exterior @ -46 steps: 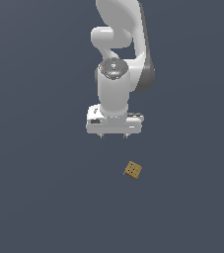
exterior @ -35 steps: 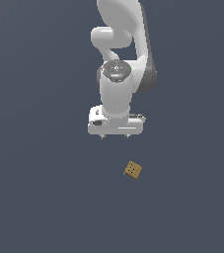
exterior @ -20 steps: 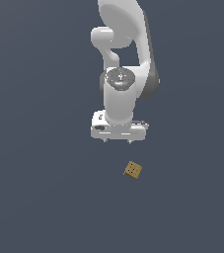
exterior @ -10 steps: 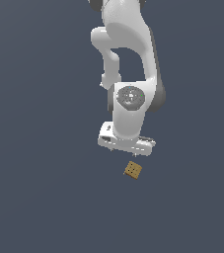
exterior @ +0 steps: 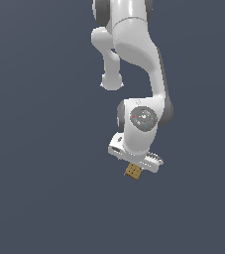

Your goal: Pick up the object and move it to a goal position.

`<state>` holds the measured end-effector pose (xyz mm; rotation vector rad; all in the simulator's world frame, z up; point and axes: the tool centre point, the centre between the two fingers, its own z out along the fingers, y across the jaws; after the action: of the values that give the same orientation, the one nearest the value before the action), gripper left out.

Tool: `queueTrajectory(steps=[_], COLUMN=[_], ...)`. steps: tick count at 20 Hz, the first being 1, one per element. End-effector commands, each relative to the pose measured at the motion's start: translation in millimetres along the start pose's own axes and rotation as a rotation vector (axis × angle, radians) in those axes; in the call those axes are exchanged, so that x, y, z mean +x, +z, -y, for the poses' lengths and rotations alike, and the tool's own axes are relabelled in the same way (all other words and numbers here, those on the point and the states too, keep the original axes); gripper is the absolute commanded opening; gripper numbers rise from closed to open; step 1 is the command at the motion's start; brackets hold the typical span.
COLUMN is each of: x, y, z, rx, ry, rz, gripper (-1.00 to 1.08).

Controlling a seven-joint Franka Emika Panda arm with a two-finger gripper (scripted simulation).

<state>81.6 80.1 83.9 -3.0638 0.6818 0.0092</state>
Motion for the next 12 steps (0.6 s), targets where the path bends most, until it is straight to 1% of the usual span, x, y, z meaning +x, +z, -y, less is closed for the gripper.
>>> queueTrajectory(steps=[1,7,12], x=[2,4,4], y=[8,20,23], z=[7,18,21], rx=[0.000,-0.001,-0.001], ry=[0.037,0.090,0.103], rz=[-0.003,-0.006,-0.006], gripper=[1.00,1.00,1.00])
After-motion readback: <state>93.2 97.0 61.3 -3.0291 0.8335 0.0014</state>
